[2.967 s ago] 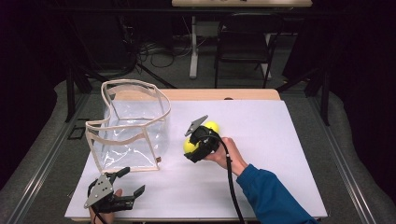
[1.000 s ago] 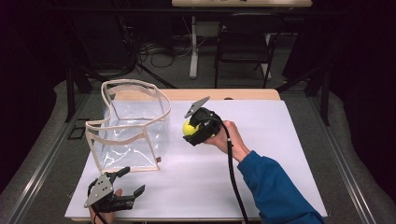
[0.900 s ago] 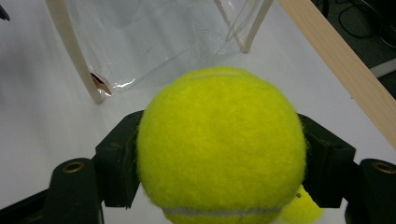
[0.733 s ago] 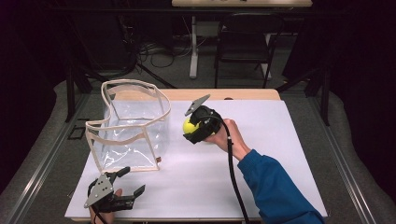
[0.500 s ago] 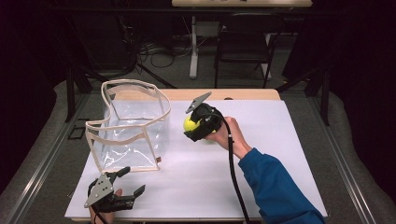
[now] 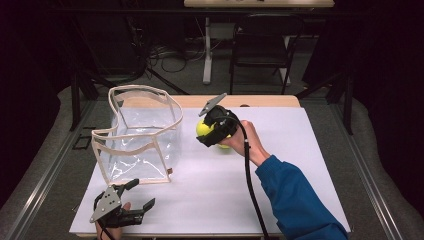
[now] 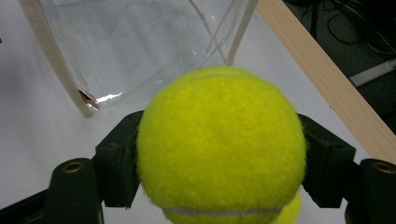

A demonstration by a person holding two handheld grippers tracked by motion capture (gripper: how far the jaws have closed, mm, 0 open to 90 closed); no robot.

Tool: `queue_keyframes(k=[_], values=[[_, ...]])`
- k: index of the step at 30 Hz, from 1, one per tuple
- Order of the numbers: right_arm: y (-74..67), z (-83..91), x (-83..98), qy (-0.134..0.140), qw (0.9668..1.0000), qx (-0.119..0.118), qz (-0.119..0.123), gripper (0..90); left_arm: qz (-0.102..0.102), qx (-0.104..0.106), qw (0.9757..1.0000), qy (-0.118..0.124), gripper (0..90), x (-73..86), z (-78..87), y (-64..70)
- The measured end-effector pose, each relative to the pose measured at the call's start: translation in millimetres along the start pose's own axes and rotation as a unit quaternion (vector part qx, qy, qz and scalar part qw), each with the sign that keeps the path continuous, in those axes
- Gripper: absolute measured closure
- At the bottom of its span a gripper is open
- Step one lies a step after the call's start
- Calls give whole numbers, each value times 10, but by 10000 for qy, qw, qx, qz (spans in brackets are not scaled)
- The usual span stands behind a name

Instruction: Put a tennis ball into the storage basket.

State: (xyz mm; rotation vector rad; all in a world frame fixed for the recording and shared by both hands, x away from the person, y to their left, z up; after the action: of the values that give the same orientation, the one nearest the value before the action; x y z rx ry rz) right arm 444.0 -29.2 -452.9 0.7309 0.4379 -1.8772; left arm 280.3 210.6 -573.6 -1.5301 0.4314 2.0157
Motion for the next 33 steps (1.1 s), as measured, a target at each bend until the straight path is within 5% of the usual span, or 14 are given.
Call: queue_keyframes(k=[33], values=[[75, 156, -300, 116, 9997, 167, 136, 261, -11, 56, 10000, 16, 158, -2, -3, 1]])
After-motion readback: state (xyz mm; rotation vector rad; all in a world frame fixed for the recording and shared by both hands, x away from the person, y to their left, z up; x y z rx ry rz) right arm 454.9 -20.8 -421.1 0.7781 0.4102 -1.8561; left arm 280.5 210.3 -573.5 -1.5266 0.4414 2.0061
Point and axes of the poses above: each handheld gripper's, and its own axes: z roughly backward along the jaws, x roughly out of its underside, y roughly to its right, the point moved 7 cm from there along -z, roughly forward along the jaws, and after that the axes turned 9 degrees about -x, right-handed, at the moved point
